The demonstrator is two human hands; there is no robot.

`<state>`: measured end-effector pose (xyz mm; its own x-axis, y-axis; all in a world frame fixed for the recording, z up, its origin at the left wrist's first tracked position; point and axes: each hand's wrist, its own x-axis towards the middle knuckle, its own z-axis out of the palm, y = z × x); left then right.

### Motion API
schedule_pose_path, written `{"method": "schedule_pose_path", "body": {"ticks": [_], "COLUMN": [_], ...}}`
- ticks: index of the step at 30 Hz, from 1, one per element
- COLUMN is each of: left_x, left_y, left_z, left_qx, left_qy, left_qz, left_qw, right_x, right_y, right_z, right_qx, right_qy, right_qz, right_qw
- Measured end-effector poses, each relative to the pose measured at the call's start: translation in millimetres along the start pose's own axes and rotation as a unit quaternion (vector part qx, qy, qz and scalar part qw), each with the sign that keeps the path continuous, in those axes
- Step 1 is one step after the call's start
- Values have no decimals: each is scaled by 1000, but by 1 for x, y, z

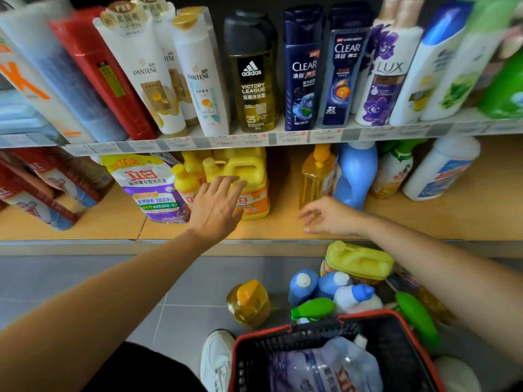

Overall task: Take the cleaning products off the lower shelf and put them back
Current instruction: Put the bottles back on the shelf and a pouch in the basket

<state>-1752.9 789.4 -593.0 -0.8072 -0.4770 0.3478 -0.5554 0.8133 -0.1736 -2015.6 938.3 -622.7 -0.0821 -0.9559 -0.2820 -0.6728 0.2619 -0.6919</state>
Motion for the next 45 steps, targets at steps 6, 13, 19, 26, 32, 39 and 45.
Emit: {"method": "schedule_pose_path", "body": {"ticks": [6,13,19,26,32,39,45], "left_x": [-37,-72,-84,-82,-86,-68,-66], "left_y": [34,49,47,48,35,-10,-63], "left_z": [1,3,14,17,9,-35,-45], "left_qx": [-162,-152,-173,-176,-191,-199,-242], "left_qy": [-305,-497,-470,-454,-450,-437,-401], "left_qz": [39,32,2,-6,-33,14,-44], "left_qw": [938,854,865,874,872,877,883], "right_x": [-57,-80,-79,-84,-74,-4,43], "right_y": [62,94,89,-4,-85,-130,-139], "right_z": [-5,5,11,-64,-83,-27,8], "right_qx": [-244,-267,-179,-181,-130,-141,-83], "right_qy": [-61,-43,2,73,147,138,198], "right_qz": [124,205,174,41,-36,-80,-96], "right_qw": [960,941,968,980,980,977,972]}}
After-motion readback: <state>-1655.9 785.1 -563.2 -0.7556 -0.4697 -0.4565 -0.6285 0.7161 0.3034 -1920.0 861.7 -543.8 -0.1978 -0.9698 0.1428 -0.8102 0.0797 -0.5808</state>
